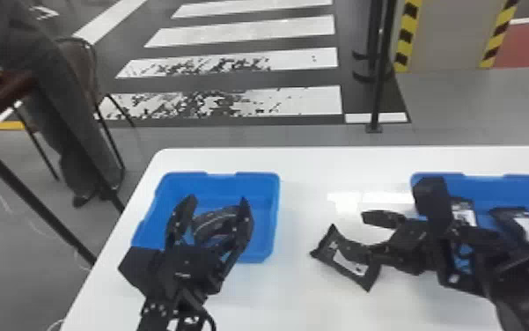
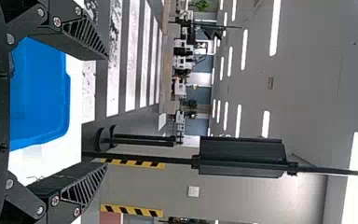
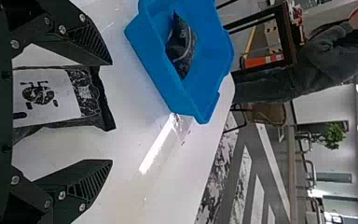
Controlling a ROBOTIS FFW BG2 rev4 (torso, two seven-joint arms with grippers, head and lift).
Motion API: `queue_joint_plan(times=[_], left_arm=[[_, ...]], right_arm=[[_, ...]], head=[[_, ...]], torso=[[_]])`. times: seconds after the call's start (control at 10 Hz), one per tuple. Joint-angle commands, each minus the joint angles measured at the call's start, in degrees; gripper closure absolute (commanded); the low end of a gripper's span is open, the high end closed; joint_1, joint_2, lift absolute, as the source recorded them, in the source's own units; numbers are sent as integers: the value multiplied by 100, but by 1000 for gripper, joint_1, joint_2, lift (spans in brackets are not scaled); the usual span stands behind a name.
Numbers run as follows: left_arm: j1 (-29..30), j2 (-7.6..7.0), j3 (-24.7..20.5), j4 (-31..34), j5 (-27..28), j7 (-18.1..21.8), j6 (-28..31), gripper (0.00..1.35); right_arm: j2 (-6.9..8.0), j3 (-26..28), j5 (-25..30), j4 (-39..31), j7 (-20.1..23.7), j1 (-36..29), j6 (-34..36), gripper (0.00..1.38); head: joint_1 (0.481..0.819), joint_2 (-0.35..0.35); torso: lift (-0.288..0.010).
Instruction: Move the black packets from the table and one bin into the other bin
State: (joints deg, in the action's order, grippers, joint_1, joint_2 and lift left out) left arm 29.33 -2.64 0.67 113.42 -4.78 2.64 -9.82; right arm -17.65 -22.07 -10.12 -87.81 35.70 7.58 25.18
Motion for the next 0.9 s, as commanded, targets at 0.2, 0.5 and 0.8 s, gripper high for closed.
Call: queue_joint_plan(times=[0.2,0.5,0.8], left_arm=[[-37,0,2,-1,-25,0,54,239],[-65,0,13,-1,-25,0,96,239],[-65,0,2,-1,-25,0,96,240]], right_arm=[[-1,-456,-5,533,148,438,154,300],[-1,-810,-107,913,271,761,477,398],[-1,-878,-210,885,227,775,646,1069]], head=[[695,206],[695,216],[695,222]], torso=[[-110],[-110],[-110]])
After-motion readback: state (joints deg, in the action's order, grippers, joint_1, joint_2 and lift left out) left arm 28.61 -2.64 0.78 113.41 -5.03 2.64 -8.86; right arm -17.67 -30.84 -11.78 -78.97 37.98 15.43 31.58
